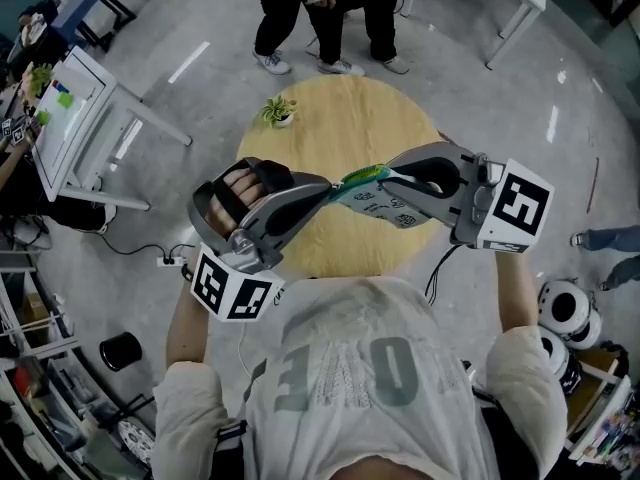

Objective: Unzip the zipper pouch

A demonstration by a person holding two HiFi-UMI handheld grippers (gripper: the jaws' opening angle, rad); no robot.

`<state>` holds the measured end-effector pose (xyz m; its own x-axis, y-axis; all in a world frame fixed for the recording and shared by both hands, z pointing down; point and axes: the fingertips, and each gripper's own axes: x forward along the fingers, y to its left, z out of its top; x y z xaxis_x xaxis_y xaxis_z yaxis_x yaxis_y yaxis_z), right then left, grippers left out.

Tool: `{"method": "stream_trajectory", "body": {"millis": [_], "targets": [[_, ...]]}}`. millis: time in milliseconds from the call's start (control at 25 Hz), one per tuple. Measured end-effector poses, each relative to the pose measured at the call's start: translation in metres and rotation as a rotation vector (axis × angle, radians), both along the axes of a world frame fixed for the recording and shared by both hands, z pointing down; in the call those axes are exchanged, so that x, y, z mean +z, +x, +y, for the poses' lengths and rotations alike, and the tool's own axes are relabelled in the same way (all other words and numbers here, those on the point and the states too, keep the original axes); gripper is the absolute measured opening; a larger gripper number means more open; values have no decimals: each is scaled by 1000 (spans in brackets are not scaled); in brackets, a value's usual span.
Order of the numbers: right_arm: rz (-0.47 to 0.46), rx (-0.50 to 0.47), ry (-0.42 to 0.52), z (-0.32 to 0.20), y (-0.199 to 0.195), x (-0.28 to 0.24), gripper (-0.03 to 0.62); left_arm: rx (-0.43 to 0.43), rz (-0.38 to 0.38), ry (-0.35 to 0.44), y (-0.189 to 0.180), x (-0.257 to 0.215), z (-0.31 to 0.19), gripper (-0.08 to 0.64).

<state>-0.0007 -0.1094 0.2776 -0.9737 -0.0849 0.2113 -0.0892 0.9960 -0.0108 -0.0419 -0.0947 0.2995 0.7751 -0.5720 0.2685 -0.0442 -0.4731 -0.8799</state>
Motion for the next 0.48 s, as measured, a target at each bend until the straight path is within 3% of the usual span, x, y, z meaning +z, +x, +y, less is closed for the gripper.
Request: {"method": "stream_trajectory", "body": {"millis": [480], "targets": [[-75,186,64,-25,51,-30,35,-78,7,-63,-24,19,-11,26]]}}
